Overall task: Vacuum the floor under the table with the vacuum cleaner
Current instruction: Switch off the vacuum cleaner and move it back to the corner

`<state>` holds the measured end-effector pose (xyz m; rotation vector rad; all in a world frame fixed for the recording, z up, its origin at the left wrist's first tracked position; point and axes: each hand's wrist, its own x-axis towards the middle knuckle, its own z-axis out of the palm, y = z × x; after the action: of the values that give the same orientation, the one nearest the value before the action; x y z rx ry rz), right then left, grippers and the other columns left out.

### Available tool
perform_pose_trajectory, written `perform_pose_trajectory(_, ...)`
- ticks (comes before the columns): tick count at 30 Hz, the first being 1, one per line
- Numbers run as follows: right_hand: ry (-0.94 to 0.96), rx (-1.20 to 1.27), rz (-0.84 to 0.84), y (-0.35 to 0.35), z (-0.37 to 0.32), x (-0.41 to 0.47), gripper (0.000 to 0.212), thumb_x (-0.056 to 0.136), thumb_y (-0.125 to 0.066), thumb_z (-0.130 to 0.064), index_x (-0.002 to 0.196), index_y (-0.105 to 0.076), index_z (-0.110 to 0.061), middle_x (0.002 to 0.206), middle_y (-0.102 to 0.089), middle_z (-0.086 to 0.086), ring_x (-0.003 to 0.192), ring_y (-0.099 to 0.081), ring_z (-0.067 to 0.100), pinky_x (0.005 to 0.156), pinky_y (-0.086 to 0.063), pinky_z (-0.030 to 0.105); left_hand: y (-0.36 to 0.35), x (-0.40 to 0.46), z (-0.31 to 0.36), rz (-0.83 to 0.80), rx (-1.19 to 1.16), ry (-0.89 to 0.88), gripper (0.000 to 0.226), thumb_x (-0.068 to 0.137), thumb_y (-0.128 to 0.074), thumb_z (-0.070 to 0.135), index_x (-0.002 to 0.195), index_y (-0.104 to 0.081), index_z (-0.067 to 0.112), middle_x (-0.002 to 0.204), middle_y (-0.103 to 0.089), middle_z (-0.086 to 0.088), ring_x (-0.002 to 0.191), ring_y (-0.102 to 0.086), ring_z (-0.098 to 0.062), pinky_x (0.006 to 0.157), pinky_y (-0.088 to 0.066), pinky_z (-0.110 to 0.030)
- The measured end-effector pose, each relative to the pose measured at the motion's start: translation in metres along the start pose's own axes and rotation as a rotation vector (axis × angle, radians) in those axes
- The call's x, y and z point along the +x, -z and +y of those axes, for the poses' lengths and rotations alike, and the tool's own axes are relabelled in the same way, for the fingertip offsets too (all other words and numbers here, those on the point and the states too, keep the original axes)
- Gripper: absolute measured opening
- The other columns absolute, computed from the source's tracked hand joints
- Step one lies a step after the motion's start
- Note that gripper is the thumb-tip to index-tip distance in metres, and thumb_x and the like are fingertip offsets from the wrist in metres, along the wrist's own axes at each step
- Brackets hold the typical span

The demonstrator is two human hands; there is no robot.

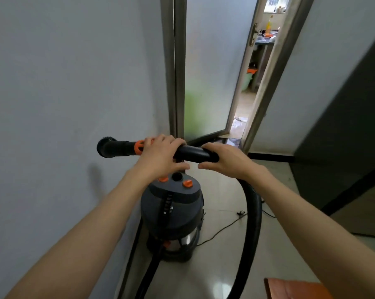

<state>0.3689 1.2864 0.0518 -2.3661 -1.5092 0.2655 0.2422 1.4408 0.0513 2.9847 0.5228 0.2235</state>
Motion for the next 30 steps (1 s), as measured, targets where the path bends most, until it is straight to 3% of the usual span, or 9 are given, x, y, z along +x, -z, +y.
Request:
perform_pose_trajectory(5, -0.013, -0.041, -0.095, -0.005, 0.023, 0.046, 0.036, 0.089, -0.062, -0.041, 0.115, -0.054, -0.017, 0.097, -0.058, 0.0, 0.082, -0.052, 0.013, 0.076, -0.046, 0.028, -0.024, 0.04, -0.016, -0.052, -0.096, 0.014, 0.044, 0.087, -0.057, 0.046, 0.126, -0.045, 0.031, 0.122, -0.05, 0.006, 0.117, -0.039, -0.015, 0.099, -0.021, -0.038)
perform_pose_trajectory(12, -0.036, -0.035, -0.103, -0.038, 0.048, 0.099, 0.039, 0.092, -0.054, -0.046, 0.12, -0.054, -0.019, 0.102, -0.063, 0.001, 0.088, -0.058, 0.017, 0.077, -0.048, 0.032, -0.069, 0.095, -0.044, -0.131, -0.233, -0.038, 0.041, 0.086, -0.058, 0.045, 0.123, -0.048, 0.03, 0.115, -0.051, 0.008, 0.113, -0.042, -0.014, 0.095, -0.022, -0.035)
perform_pose_trajectory(22, -0.204, 0.137, -0.134, -0.132, 0.124, 0.163, 0.038, 0.095, -0.052, -0.042, 0.126, -0.052, -0.02, 0.111, -0.063, 0.0, 0.095, -0.06, 0.02, 0.081, -0.045, 0.033, -0.182, 0.163, -0.087, -0.082, -0.299, -0.125, 0.044, 0.087, -0.062, 0.035, 0.127, -0.054, 0.019, 0.124, -0.056, 0.002, 0.121, -0.045, -0.016, 0.107, -0.013, -0.025)
perform_pose_trajectory(27, -0.308, 0.189, -0.19, -0.166, 0.179, 0.193, 0.04, 0.095, -0.051, -0.045, 0.126, -0.051, -0.02, 0.11, -0.065, 0.002, 0.095, -0.062, 0.026, 0.083, -0.048, 0.039, -0.24, 0.176, -0.095, 0.132, -0.462, 0.006, 0.031, 0.084, -0.061, 0.022, 0.111, -0.062, 0.008, 0.114, -0.061, -0.004, 0.111, -0.051, -0.018, 0.1, -0.03, -0.021)
perform_pose_trajectory(30, -0.394, 0.213, -0.184, -0.191, 0.213, 0.199, 0.042, 0.096, -0.049, -0.045, 0.129, -0.049, -0.019, 0.113, -0.064, 0.003, 0.097, -0.061, 0.025, 0.083, -0.047, 0.037, -0.288, 0.167, -0.092, 0.028, -0.488, 0.192, 0.02, 0.088, -0.061, 0.023, 0.1, -0.063, 0.008, 0.097, -0.061, -0.004, 0.097, -0.051, -0.019, 0.084, -0.037, -0.021)
